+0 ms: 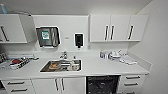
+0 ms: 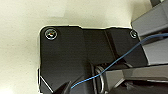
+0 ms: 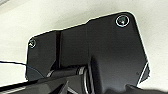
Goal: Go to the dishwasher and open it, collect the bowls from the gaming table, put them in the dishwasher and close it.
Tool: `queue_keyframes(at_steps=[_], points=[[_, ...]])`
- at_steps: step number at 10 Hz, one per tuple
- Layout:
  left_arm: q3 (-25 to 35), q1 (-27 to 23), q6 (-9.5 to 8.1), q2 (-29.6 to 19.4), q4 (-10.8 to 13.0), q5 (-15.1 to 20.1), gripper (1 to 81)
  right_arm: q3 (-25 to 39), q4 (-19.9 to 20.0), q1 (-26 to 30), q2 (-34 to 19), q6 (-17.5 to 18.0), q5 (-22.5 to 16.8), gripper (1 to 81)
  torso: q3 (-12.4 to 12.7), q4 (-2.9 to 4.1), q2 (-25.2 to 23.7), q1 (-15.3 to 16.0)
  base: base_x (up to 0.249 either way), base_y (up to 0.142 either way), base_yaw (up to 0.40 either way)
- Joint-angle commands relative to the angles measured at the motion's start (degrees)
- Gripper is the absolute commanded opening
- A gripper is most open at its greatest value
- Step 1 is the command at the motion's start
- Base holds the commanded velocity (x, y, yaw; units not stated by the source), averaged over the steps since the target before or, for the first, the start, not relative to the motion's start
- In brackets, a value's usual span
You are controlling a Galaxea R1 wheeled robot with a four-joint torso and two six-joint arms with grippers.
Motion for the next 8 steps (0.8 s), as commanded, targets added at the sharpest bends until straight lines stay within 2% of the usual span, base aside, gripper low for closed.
queue_keyframes(at_steps=[1,5,8], points=[[0.1,-2.4,0.09,-0.6,0.7,2.6,81.1,-0.1,-0.7,2.5,-0.1,-0.7,-2.7,81.1,0.0,0.0,0.0,0.0,0.0,0.0,0.0],[0.1,-2.4,0.09,-0.6,0.8,3.4,81.1,-0.2,-0.6,2.5,-0.1,-1.4,-2.7,81.1,0.0,0.0,0.0,0.0,0.0,0.0,0.031],[0.1,-2.3,0.09,-0.6,0.8,3.4,81.1,0.0,-0.6,2.6,-0.1,-1.5,-2.7,81.1,0.0,0.0,0.0,0.0,0.0,0.0,0.299]])
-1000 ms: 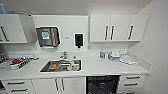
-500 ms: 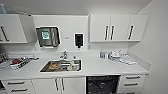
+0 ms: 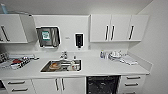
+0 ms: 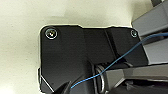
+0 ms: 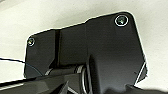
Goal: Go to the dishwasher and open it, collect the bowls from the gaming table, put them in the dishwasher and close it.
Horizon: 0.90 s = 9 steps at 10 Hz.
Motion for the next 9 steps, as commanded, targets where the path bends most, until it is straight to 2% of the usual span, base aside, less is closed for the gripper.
queue_keyframes(at_steps=[1,9], points=[[0.2,-2.4,0.09,-0.6,0.7,2.7,81.1,0.2,-0.6,2.9,0.1,-0.3,-2.6,81.1,0.0,0.0,0.0,0.0,0.0,0.0,0.341],[-0.7,-2.4,0.18,-0.1,0.8,2.7,81.1,0.4,-0.8,2.8,0.6,-0.3,-2.7,81.1,0.0,0.0,0.0,0.0,0.0,0.0,0.349]])
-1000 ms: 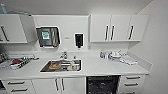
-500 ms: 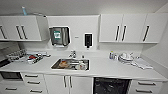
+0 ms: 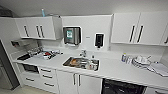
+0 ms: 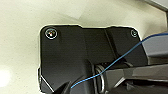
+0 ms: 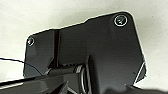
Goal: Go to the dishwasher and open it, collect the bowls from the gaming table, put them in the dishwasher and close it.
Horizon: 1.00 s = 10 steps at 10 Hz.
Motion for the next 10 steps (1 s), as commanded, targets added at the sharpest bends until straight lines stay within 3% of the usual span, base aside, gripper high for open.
queue_keyframes(at_steps=[1,10], points=[[-0.5,-2.5,0.18,0.1,0.9,2.7,81.1,0.3,-1.2,2.4,0.6,-0.1,-2.5,81.1,0.0,0.0,0.0,0.0,0.0,0.0,0.35],[-2.5,-3.2,0.18,1.5,0.4,3.1,81.1,0.1,-1.2,2.7,0.5,0.0,-2.5,81.1,0.0,0.0,0.0,0.0,0.0,0.0,0.35]])
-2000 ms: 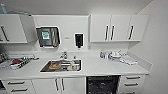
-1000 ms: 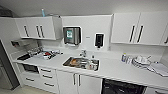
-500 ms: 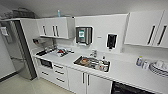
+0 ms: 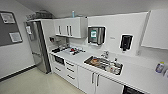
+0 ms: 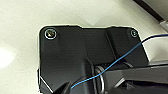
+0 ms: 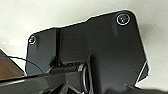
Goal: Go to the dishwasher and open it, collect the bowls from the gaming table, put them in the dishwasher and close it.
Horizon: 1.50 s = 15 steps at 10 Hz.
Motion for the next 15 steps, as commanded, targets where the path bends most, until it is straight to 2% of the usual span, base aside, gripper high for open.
queue_keyframes(at_steps=[1,4,9,15], points=[[-2.5,-2.8,0.09,1.1,0.5,2.7,81.1,0.0,-0.8,3.0,0.1,-0.2,-2.5,81.1,0.0,0.0,0.0,0.0,0.0,0.0,0.351],[-4.8,-3.2,0.09,2.7,0.5,2.7,81.1,0.0,-0.8,3.0,0.0,-0.2,-2.5,81.1,0.0,0.0,0.0,0.0,0.0,0.0,0.353],[-5.0,-3.4,0.62,3.0,0.8,3.8,81.1,0.0,-3.0,2.6,0.3,-0.2,-2.6,81.1,0.0,0.0,0.0,0.0,0.0,0.0,0.355],[-5.0,-3.4,0.71,2.6,0.9,3.8,81.1,-0.7,-2.9,3.0,0.0,-0.2,-2.5,81.1,0.0,0.0,0.0,0.0,0.0,0.0,0.355]])
